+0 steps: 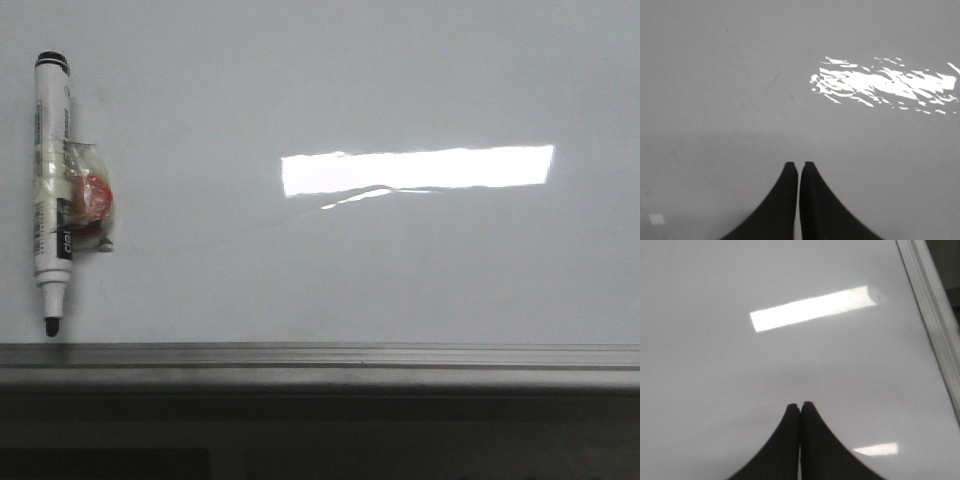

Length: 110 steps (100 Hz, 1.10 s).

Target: Write number 3 on whiteboard

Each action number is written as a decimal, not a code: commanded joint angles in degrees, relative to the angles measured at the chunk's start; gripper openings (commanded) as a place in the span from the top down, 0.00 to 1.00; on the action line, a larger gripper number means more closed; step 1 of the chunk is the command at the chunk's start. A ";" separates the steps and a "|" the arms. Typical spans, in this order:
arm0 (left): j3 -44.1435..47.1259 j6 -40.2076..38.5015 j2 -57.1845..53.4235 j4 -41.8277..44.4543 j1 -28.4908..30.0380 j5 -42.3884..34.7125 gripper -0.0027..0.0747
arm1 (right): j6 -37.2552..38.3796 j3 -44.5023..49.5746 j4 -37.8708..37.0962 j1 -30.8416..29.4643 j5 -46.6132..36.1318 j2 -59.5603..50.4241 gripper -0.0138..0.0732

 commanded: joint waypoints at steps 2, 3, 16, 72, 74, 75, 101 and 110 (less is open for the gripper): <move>-4.34 0.13 4.43 -0.44 -0.09 -3.30 0.99 | -0.63 -2.18 2.21 -0.29 -2.50 0.50 0.92; -4.94 0.13 4.74 -0.24 -0.09 -3.14 0.99 | -0.63 -2.37 2.35 -0.29 -2.32 0.78 0.92; -10.78 0.13 10.95 1.23 -0.09 -1.12 0.99 | -0.63 -6.87 4.73 -0.29 -0.72 4.71 0.92; -18.66 7.49 21.46 -2.52 -0.33 -3.05 0.37 | -0.63 -15.42 4.73 -0.29 8.98 13.68 0.92; -18.56 7.49 21.57 -2.82 -0.33 -3.89 0.34 | -0.63 -15.31 4.73 -0.29 8.98 13.68 0.92; -18.56 7.49 21.72 -2.92 -0.33 -4.26 0.33 | -0.63 -15.31 4.73 -0.29 8.98 13.68 0.92; -18.56 7.49 24.26 -3.02 -3.38 -9.29 0.32 | -0.63 -15.31 4.73 -0.29 8.96 13.68 0.92; -18.56 7.49 24.76 -3.16 -8.22 -9.95 0.32 | -0.63 -15.31 4.73 -0.29 8.97 13.68 0.92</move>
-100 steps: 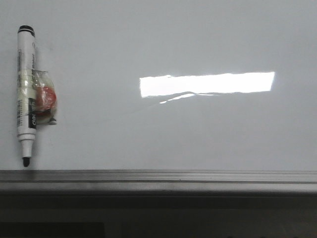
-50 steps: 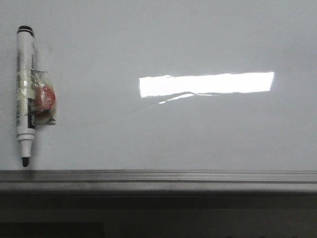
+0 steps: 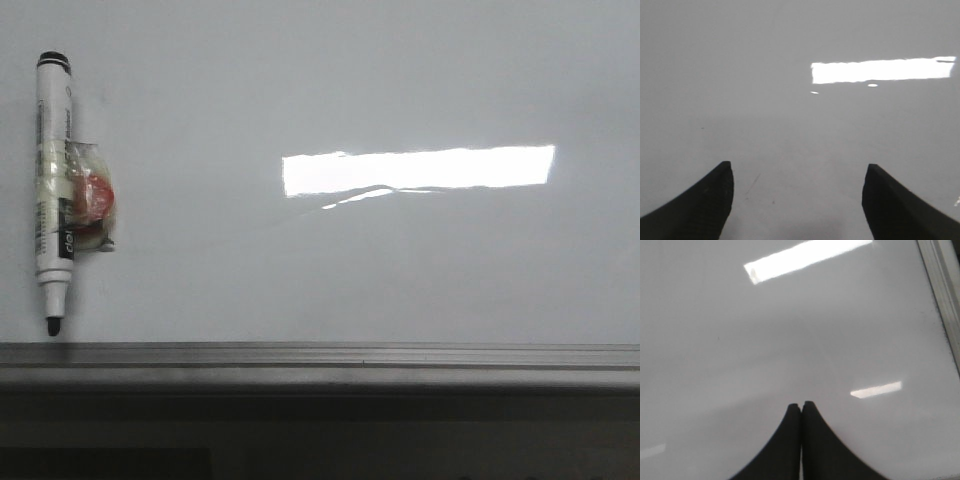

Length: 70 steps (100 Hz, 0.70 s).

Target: Write number 3 on whiteboard

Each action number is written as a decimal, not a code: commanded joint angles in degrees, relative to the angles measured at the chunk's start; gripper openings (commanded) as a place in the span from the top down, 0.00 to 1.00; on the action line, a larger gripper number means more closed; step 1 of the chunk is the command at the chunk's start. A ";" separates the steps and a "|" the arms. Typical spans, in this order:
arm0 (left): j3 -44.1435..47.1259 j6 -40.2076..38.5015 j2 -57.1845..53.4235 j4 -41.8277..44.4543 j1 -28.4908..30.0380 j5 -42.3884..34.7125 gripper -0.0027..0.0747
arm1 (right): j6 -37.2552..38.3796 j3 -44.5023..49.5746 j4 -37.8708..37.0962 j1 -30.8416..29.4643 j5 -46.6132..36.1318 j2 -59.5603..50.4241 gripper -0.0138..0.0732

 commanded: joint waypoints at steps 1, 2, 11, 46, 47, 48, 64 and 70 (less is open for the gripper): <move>-1.74 0.03 1.10 -0.67 -4.60 -5.17 0.32 | -0.59 -1.81 -0.03 -0.29 -4.03 1.11 0.92; -1.74 0.03 1.11 -0.67 -5.55 -5.17 0.32 | -0.59 -1.81 -0.03 -0.29 -4.03 1.11 0.92; -1.74 0.03 1.56 -1.17 -12.23 -5.87 0.32 | -0.59 -1.81 -0.03 -0.29 -4.03 1.11 0.92; -0.16 0.03 3.72 -5.29 -33.81 -5.88 0.33 | -0.59 -1.81 -0.03 -0.29 -3.81 1.11 0.92; 0.07 0.03 3.82 -5.50 -34.05 -5.88 0.33 | -0.59 -1.81 -0.03 -0.29 -3.81 1.11 0.92; 0.15 0.03 3.93 -5.70 -34.28 -5.88 0.33 | -0.59 -1.81 -0.03 -0.29 -3.81 1.11 0.92; 1.67 0.03 6.39 -13.82 -38.35 -6.79 0.33 | -0.59 -1.81 -0.03 -0.29 -3.81 1.11 0.92; 1.88 0.03 7.86 -15.61 -39.73 -8.11 0.33 | -0.59 -1.81 -0.03 -0.29 -3.81 1.11 0.92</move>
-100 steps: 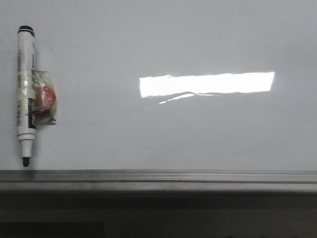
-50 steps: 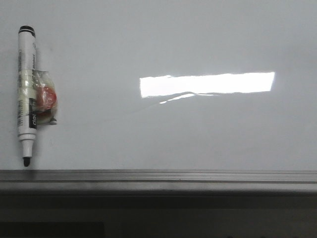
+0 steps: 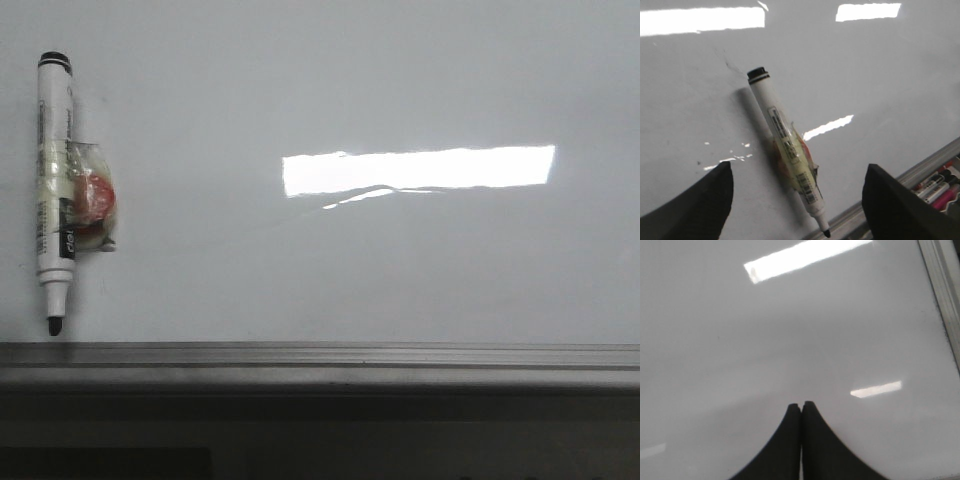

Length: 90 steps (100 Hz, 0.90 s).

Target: Write number 3 on whiteboard

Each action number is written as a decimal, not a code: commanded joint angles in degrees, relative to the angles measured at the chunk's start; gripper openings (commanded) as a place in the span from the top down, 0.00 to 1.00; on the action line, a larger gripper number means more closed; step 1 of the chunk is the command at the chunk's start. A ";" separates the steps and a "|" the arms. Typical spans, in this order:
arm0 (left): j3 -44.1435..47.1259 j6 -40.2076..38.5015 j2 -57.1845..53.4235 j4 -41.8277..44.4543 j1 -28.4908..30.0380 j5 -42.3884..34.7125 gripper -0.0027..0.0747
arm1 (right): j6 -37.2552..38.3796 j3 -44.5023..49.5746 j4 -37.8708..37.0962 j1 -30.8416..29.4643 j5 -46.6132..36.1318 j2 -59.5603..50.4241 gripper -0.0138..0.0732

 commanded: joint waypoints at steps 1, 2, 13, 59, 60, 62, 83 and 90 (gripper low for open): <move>-1.21 0.03 2.19 -4.07 -2.17 -6.00 0.33 | -0.59 -1.81 -0.03 -0.29 -3.94 1.11 0.92; -1.21 0.03 2.60 -4.51 -2.44 -5.99 0.33 | -0.59 -1.81 -0.03 -0.29 -3.94 1.11 0.92; -1.21 0.03 5.92 -4.66 -4.44 -8.02 0.34 | -0.59 -1.81 -0.03 -0.29 -3.94 1.11 0.92; -1.21 -0.07 22.53 -8.72 -10.62 -21.25 0.36 | -0.59 -1.81 -0.03 -0.29 -4.04 1.11 0.92; -1.21 -0.07 22.74 -8.85 -10.62 -21.47 0.36 | -0.59 -1.81 -0.03 -0.29 -4.04 1.11 0.92; -1.21 -0.07 23.37 -9.11 -10.76 -21.92 0.36 | -0.59 -1.81 -0.03 -0.29 -4.04 1.11 0.92; -1.21 -0.21 28.17 -16.61 -10.76 -23.30 0.46 | -0.59 -1.81 -0.03 -0.29 -4.04 1.11 0.92; -1.21 -0.21 29.39 -18.85 -10.76 -23.30 0.65 | -0.59 -1.81 -0.03 -0.29 -4.04 1.11 0.92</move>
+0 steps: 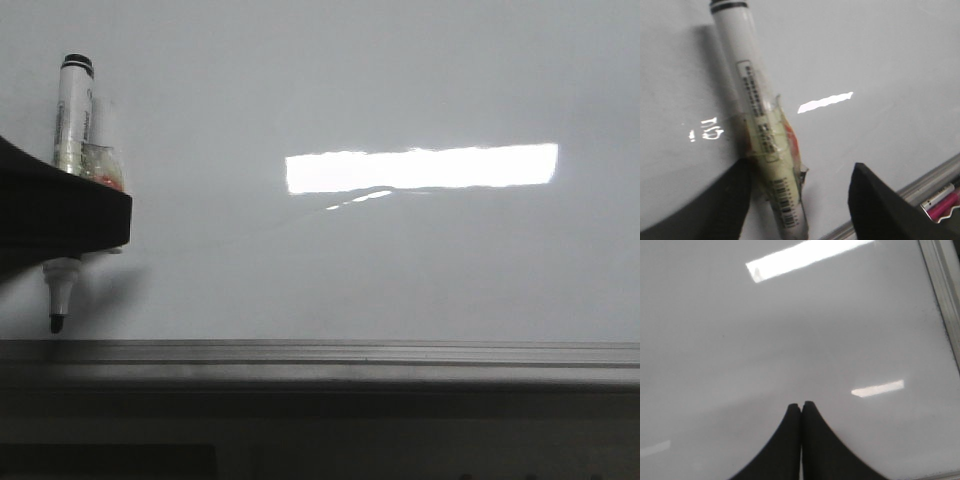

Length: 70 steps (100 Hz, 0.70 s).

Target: Write number 3 on whiteboard

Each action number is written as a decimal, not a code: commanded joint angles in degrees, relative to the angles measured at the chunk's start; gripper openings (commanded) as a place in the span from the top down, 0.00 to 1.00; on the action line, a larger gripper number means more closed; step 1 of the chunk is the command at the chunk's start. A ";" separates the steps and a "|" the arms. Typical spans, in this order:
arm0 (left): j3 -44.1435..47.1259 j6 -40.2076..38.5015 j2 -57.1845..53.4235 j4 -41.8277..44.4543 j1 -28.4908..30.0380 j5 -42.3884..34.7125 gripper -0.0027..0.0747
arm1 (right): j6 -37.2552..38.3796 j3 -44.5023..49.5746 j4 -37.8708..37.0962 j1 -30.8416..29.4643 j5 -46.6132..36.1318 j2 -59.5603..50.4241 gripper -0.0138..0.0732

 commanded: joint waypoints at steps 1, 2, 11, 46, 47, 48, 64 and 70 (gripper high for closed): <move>-0.69 -0.30 2.72 -6.05 0.25 -1.29 0.67 | -0.59 -1.81 -0.03 -0.29 -4.04 1.11 0.92; -0.69 -0.30 2.82 -6.05 0.25 -1.29 0.72 | -0.59 -1.81 -0.03 -0.29 -4.04 1.11 0.92; -0.69 -0.30 3.74 -6.05 0.25 -1.19 0.99 | -0.59 -1.81 -0.03 -0.29 -3.93 1.11 0.92; -0.69 -0.30 3.99 -2.20 0.25 -1.19 0.99 | -8.11 -2.16 -0.13 13.38 -3.00 3.23 0.92; -0.69 -0.30 3.99 -1.89 0.25 -1.19 0.99 | -8.13 -2.17 -0.13 13.83 -3.00 3.53 0.92; -0.69 -0.30 3.99 -1.18 0.25 -1.19 0.99 | -8.34 -2.33 -0.13 14.28 -3.00 3.73 0.92; -1.87 -0.30 3.99 11.36 0.25 -1.07 0.99 | -12.19 -6.56 -0.13 24.64 -0.86 9.41 0.92; -2.79 -0.30 3.99 14.95 0.25 -1.07 0.99 | -14.65 -9.12 -0.13 28.68 0.93 12.03 0.92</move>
